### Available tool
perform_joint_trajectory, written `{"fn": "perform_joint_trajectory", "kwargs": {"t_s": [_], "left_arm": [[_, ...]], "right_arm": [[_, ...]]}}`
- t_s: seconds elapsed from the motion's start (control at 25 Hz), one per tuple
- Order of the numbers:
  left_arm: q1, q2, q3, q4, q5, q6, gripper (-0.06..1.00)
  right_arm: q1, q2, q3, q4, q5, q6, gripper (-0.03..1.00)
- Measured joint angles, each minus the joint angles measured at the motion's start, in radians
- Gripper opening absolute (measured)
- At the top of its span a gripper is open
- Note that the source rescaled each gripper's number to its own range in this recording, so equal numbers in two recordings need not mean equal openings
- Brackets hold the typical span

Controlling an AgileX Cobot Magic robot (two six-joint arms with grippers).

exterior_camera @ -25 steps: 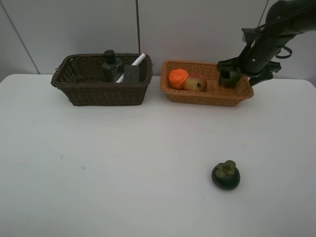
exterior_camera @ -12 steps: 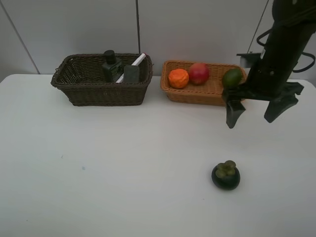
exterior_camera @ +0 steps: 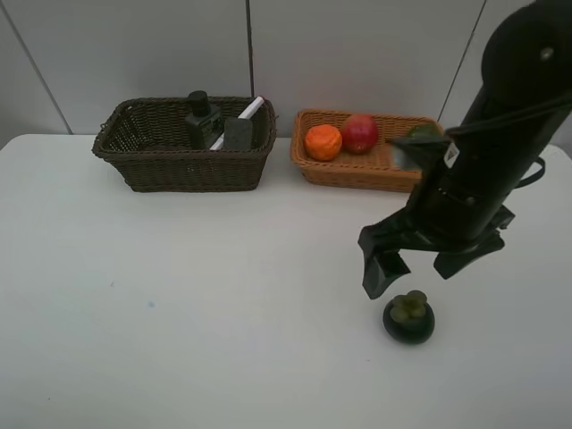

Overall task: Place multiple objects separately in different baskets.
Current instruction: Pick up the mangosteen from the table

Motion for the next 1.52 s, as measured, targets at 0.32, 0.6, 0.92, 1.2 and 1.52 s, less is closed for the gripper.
{"fn": "perform_joint_trajectory", "kwargs": {"t_s": [0.32,0.6,0.92,1.2,1.52], "left_arm": [[0.0,0.0,0.0,0.0,0.0,0.0,0.9],[0.0,0.0,0.0,0.0,0.0,0.0,0.9],[0.0,0.0,0.0,0.0,0.0,0.0,0.9],[0.0,0.0,0.0,0.0,0.0,0.0,0.9],[0.0,0.0,0.0,0.0,0.0,0.0,0.9]], "right_arm": [[0.019,-0.001,0.143,-0.015,-0.193,0.004,1.0],[0.019,0.009,0.164,-0.045,-0.268,0.004,1.0],[0.018,0.057,0.179,-0.099,-0.306,0.004,1.0],[0.018,0.163,0.222,-0.099,-0.4,0.004,1.0],[0.018,0.246,0.222,-0.099,-0.438,0.004,1.0]]}}
